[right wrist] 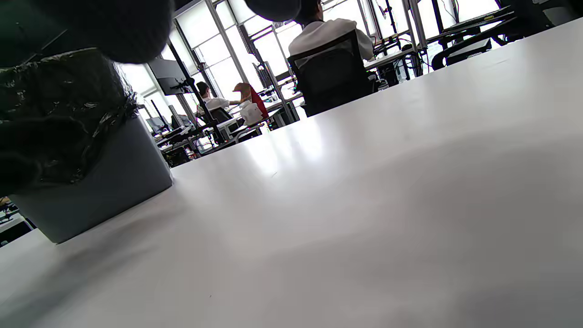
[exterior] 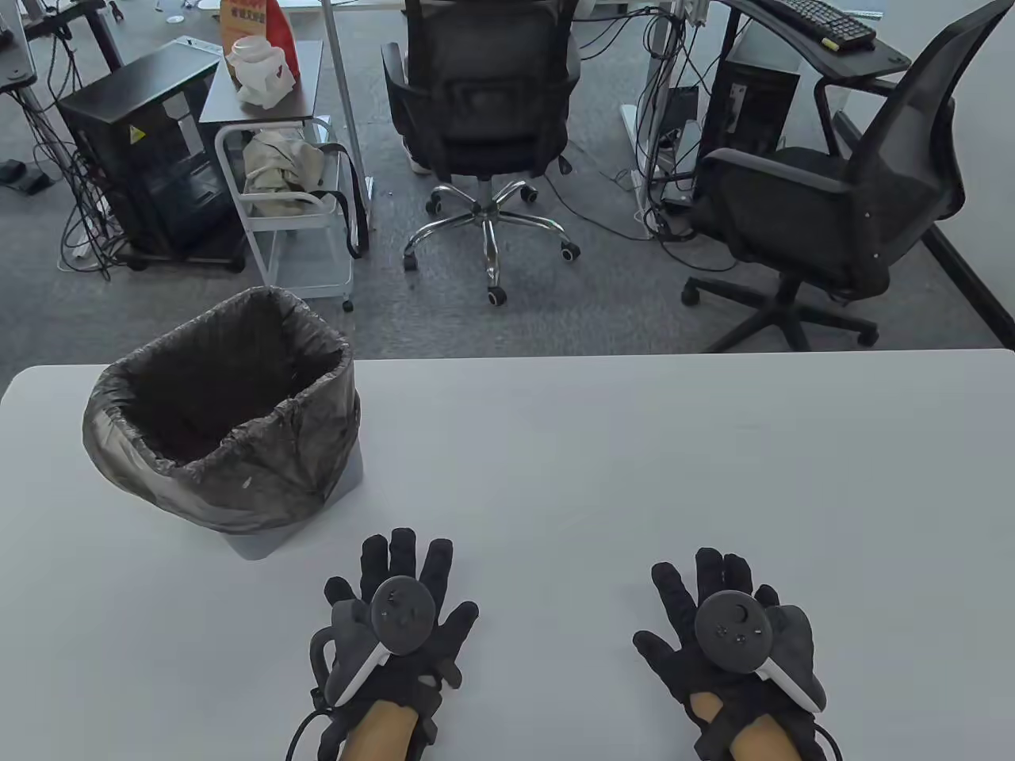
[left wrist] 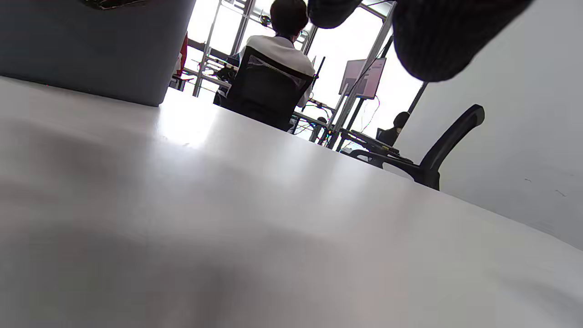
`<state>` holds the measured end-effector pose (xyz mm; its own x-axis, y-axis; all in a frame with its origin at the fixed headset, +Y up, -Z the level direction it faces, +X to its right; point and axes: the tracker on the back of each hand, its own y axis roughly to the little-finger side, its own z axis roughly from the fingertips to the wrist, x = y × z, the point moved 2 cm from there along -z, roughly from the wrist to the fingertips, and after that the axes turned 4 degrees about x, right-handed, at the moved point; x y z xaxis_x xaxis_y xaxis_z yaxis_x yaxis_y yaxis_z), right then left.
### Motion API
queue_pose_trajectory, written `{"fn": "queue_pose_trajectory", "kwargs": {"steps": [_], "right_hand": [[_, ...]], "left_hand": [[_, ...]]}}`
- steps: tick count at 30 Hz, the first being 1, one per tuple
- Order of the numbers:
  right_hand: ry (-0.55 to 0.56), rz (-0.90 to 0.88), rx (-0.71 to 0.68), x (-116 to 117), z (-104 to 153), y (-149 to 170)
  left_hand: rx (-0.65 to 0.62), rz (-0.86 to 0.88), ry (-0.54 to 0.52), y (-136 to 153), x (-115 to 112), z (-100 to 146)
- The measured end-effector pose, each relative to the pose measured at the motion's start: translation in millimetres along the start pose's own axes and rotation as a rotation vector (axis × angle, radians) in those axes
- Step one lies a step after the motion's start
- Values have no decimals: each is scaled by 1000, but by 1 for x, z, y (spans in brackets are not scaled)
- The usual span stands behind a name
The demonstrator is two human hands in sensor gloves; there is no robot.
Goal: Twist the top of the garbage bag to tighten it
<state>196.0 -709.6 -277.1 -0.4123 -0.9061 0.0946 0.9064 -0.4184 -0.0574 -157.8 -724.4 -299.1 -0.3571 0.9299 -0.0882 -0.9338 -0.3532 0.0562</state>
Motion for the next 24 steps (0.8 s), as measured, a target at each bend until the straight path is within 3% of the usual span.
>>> {"fn": "queue_pose_trajectory", "kwargs": {"steps": [8, 17, 24], "right_hand": [[2, -20, -3, -2, 0, -1], [13, -50, -4, -6, 0, -1], [17, -84, 20, -10, 1, 7]], "left_hand": [[16, 31, -52, 3, 10, 1], [108, 98, -251, 32, 44, 9], [212, 73, -587, 58, 103, 30]]}}
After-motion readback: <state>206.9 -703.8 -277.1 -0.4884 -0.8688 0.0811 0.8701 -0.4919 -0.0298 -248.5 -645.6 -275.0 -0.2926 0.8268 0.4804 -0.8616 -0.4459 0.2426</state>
